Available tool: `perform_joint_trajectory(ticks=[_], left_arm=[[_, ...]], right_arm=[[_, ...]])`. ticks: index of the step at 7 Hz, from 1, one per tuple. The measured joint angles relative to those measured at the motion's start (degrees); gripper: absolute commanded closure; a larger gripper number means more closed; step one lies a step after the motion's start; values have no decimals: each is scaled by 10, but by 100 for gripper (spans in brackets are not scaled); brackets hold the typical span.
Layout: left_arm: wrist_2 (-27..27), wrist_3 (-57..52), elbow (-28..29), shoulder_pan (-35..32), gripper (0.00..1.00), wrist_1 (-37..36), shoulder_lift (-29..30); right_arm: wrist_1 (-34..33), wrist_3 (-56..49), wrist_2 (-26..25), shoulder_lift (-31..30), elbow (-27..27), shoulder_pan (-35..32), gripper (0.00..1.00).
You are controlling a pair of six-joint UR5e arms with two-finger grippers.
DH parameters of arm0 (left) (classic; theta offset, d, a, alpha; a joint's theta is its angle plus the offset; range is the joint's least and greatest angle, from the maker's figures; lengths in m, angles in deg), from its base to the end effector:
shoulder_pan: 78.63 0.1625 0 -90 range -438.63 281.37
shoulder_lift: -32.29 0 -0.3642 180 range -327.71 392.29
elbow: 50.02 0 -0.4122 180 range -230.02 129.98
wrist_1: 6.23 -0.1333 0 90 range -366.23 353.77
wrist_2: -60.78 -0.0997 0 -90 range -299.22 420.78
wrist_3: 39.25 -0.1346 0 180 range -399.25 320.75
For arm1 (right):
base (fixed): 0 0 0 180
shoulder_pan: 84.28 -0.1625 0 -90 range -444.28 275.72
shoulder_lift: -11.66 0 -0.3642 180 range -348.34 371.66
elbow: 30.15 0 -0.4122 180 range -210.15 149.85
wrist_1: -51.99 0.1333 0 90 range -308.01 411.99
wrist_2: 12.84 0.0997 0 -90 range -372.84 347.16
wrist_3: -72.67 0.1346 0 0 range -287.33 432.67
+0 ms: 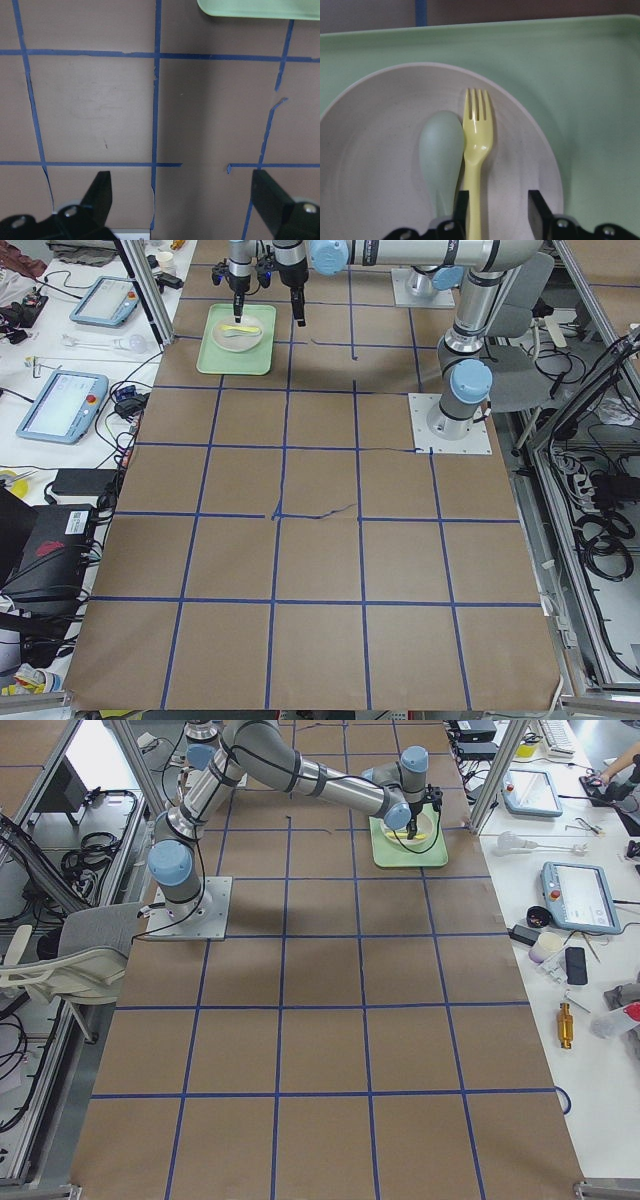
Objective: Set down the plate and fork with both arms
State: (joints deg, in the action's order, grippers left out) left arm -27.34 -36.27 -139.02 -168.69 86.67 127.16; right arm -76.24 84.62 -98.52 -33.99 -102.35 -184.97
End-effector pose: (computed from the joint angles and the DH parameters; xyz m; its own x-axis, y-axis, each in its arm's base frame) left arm -0.1383 -0.5252 0.3522 -0.9982 -0.0544 0.0264 -0.0509 0.9915 0.1194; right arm 0.2797 -0.7085 0.1274 -0.9935 0.0036 -0.1141 0.0246 0.9828 -0.1828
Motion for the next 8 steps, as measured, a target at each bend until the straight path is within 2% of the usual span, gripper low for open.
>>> perform_joint_trajectory(ticks=[1,3,4,5,8], left_arm=[[-12,1,-26,1,0,-23,-9],[-35,22,-38,1,0,-17,-28],[-29,53,-40,1,0,-14,-39],[-20,70,-43,3,0,-14,-44],[-18,67,-46,4,0,-17,-38]], right_arm=[[0,6,-1,4,2,-1,52],[-1,24,-2,10,2,-7,52],[-3,28,-2,12,2,-9,52],[-4,29,-2,14,2,-9,60],[-7,30,-1,16,0,-10,59]])
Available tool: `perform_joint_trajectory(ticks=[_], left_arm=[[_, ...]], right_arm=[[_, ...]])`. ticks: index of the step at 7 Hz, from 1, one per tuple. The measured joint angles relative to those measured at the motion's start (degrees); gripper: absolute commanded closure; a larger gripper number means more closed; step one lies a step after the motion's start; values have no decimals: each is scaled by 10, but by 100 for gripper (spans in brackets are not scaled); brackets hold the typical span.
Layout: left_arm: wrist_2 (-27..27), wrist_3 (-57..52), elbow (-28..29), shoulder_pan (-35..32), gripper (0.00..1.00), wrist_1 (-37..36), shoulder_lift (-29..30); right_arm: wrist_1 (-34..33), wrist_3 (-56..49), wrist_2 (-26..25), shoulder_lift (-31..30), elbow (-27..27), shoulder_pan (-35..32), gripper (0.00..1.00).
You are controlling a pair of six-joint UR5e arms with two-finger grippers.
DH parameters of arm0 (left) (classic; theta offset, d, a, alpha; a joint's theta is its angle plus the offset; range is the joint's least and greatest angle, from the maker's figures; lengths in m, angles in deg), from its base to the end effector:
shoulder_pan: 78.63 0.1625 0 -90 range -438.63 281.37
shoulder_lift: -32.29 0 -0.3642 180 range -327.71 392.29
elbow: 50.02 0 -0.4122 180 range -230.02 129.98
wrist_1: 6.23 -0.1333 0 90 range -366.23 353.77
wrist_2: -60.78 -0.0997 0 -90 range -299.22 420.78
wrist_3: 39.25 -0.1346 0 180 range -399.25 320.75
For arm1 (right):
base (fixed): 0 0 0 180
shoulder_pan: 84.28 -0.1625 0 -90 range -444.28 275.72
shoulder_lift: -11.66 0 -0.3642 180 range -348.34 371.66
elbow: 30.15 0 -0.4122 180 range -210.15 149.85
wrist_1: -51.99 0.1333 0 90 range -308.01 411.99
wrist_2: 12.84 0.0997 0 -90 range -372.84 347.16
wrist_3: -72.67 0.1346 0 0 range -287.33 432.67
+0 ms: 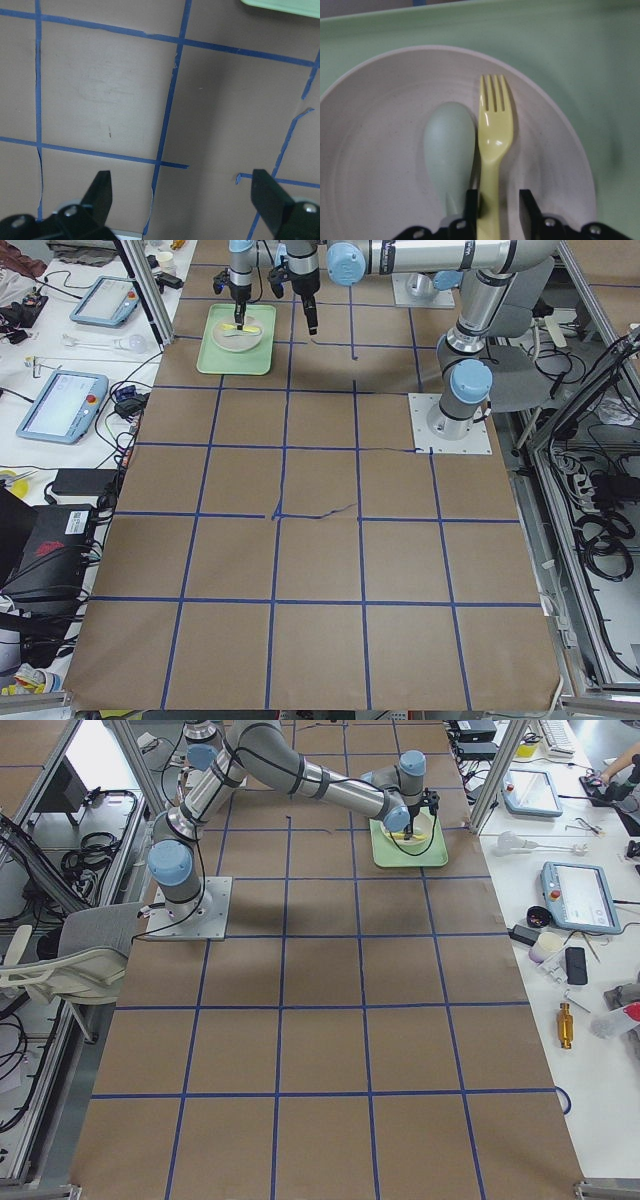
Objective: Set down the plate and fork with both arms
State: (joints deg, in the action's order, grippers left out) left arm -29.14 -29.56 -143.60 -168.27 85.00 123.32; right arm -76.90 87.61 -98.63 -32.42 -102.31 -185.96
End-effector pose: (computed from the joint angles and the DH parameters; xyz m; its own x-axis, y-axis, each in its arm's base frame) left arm -0.1303 -0.5037 0.3495 -0.9847 -0.1738 -0.0158 -0.1745 0.9795 0.1005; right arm 0.2917 -0.7039 0.1087 -0.9922 0.0399 -0.1180 0.0589 0.9849 -0.1626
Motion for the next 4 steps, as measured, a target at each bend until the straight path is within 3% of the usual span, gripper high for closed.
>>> perform_joint_trajectory(ticks=[4], left_arm=[[2,-2,-4,0,0,2,6]], right_arm=[[0,2,2,3,-1,0,60]])
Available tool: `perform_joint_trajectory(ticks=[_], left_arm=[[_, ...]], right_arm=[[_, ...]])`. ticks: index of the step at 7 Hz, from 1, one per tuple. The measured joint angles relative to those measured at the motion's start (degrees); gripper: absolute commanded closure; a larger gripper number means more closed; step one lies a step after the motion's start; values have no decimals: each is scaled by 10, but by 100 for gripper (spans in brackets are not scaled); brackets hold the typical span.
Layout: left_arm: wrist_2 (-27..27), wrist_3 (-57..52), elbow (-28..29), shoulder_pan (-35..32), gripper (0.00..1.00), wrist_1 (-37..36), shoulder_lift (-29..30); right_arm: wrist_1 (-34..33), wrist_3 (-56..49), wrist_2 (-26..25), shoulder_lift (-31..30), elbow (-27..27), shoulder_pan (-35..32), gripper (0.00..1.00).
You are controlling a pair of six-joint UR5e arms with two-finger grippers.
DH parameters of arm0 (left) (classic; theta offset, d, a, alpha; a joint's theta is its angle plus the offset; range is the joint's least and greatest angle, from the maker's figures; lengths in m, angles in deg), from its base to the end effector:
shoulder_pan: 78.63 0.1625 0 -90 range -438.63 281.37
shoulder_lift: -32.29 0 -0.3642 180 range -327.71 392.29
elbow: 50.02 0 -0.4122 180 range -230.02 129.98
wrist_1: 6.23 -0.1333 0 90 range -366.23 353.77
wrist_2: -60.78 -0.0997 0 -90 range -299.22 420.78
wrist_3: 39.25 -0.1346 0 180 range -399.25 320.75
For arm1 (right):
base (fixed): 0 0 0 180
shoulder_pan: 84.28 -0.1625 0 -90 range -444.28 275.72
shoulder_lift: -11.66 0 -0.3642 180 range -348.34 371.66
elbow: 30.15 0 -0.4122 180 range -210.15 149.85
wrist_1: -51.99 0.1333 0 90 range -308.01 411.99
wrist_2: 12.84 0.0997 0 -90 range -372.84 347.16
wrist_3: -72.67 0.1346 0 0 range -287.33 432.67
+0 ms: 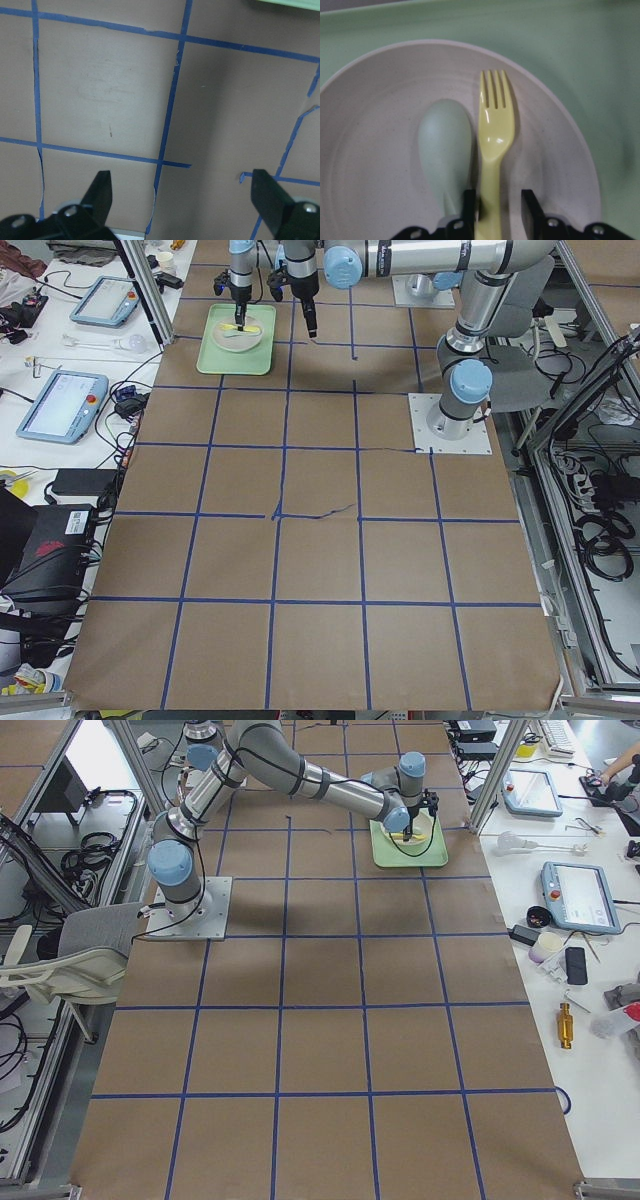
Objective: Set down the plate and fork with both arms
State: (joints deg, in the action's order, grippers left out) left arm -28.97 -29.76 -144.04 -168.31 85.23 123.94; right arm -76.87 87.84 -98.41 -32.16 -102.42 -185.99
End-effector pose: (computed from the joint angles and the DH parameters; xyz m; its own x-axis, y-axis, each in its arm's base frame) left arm -0.1311 -0.5036 0.3399 -0.9854 -0.1696 -0.0162 -0.1703 0.9777 0.1231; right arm 0.2924 -0.7028 0.1043 -0.9917 0.0435 -0.1206 0.0621 0.9860 -0.1545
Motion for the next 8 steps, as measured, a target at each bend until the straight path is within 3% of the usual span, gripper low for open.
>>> perform_joint_trajectory(ticks=[1,3,4,8], left_arm=[[1,0,-7,-1,0,-1,-2],[2,2,-20,-1,0,-4,-7],[1,2,-22,-2,0,-5,-8],[0,0,-22,-5,0,-6,-10]], right_arm=[[1,3,1,0,-1,-1,72],[5,6,2,0,-3,-3,81],[7,6,2,-1,-3,-4,92],[22,9,2,-15,-3,-5,92]])
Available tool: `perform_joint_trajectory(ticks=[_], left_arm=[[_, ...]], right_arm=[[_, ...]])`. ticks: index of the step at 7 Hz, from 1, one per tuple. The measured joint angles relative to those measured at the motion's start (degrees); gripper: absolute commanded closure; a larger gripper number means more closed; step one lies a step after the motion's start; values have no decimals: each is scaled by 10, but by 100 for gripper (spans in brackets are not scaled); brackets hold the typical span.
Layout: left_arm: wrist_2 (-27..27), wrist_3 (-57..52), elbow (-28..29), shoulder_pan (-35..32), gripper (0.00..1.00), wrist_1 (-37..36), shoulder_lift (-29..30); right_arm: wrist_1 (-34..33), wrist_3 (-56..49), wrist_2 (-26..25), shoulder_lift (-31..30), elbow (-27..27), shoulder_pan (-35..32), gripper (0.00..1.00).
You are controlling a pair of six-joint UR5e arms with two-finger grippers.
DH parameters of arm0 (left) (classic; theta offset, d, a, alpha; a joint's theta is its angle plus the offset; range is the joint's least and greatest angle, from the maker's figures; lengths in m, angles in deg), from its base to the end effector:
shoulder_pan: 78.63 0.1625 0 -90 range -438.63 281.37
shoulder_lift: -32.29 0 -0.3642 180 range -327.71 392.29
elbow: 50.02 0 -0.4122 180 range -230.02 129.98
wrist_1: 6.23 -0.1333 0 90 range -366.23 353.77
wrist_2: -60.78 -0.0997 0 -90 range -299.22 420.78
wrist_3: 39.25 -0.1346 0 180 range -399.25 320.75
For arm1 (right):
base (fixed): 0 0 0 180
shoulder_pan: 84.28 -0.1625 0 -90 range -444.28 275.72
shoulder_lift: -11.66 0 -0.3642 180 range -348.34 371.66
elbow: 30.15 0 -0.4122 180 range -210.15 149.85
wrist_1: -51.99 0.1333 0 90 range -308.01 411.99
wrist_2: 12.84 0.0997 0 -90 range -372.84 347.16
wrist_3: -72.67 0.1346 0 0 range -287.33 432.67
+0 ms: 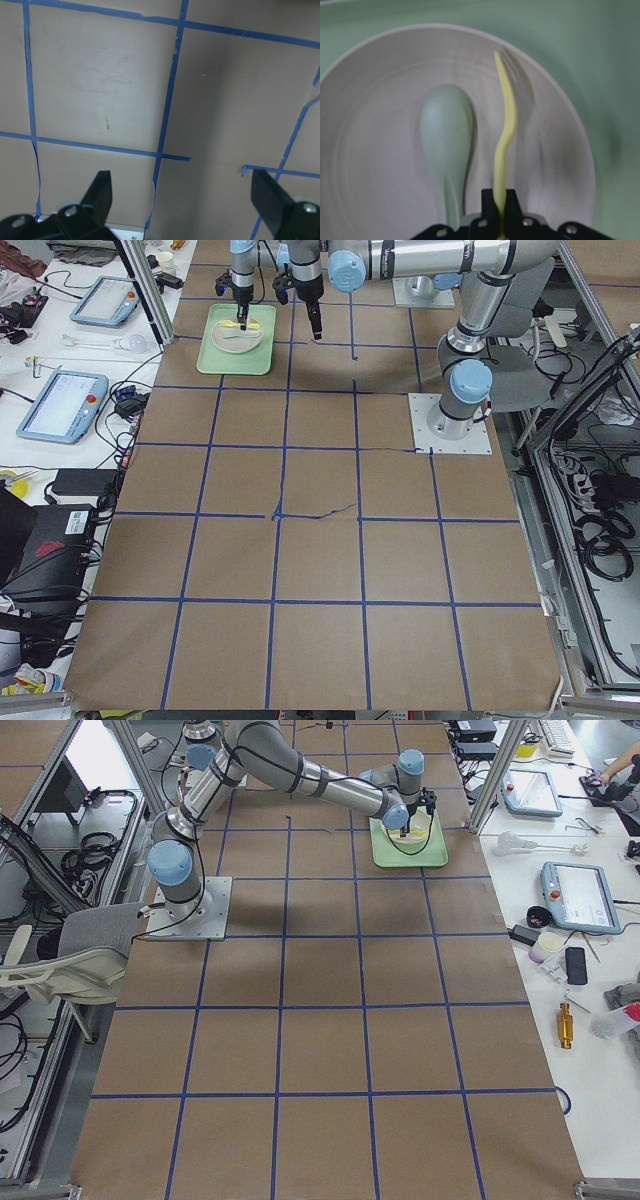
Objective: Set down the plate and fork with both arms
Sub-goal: 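Carry the fork off the plate and set it on the tray beside it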
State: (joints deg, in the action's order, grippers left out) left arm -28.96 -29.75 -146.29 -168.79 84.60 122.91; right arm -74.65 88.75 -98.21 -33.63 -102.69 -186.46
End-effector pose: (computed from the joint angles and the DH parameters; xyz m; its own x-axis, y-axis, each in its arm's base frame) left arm -0.1353 -0.4935 0.3305 -0.9867 -0.1614 -0.0177 -0.1623 0.9777 0.1332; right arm 0.2977 -0.6958 0.1165 -0.9912 0.0527 -0.1217 0.0691 0.9885 -0.1347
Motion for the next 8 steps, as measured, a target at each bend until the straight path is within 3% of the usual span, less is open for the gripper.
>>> perform_joint_trajectory(ticks=[4,7,8], left_arm=[[-3,0,-1,-1,0,0,0],[-4,2,0,-1,0,0,1],[-4,3,0,-1,0,0,2]], right_arm=[[31,-36,-28,-40,-17,32,90],[3,-57,-26,-46,-63,48,83],[-5,-58,-24,-44,-67,49,34]])
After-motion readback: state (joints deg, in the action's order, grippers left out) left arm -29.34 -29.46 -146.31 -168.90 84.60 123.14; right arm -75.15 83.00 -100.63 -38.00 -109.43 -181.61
